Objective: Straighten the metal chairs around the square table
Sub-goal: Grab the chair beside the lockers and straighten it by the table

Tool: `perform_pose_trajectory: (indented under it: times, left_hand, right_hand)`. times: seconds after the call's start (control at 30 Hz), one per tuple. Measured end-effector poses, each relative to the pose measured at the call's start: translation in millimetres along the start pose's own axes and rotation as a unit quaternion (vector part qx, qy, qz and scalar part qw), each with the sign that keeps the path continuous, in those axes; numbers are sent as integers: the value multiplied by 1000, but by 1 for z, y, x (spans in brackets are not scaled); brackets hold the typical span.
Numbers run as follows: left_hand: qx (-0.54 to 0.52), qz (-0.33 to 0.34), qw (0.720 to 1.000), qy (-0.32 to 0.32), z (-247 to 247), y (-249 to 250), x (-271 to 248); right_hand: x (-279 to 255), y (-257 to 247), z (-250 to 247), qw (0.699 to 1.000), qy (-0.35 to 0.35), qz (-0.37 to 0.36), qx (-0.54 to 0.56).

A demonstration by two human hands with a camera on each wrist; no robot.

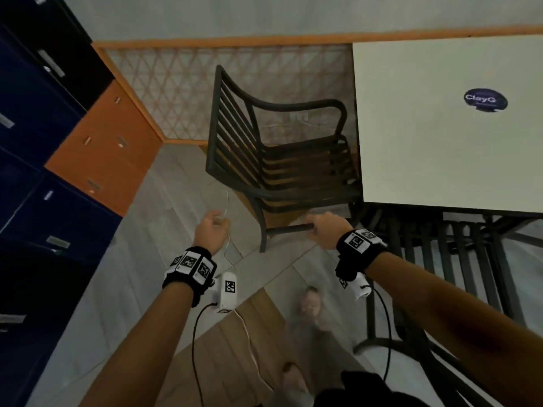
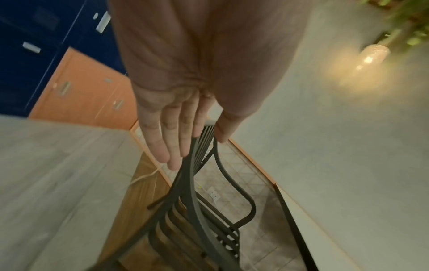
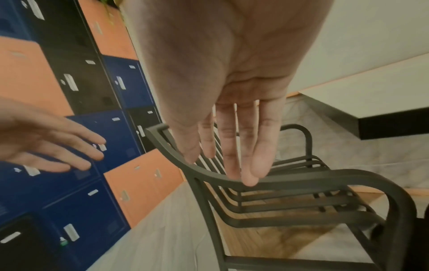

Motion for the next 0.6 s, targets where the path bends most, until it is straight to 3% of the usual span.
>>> perform_pose_trajectory:
  times: [0.1, 0.4, 0.6]
  left_hand:
    - [-66, -38, 997, 31, 8, 5, 47]
    - [-101, -27, 982, 155, 20, 19, 157]
    - [-166, -72, 967, 179, 32, 18, 180]
  right_hand:
    - [55, 8, 7, 1000, -3, 30, 0]
    - [195, 27, 24, 995, -45, 79, -51]
    - [243, 44, 38, 987, -69, 92, -111]
Point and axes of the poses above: each hand's wrist, its own x-axis towards the middle knuckle, its own z-axis out of the palm, y = z × x, the point moved 3 cm from there along x, towards the middle knuckle, and after that the axes turned 8 degrees about z, right-handed, at the moved point
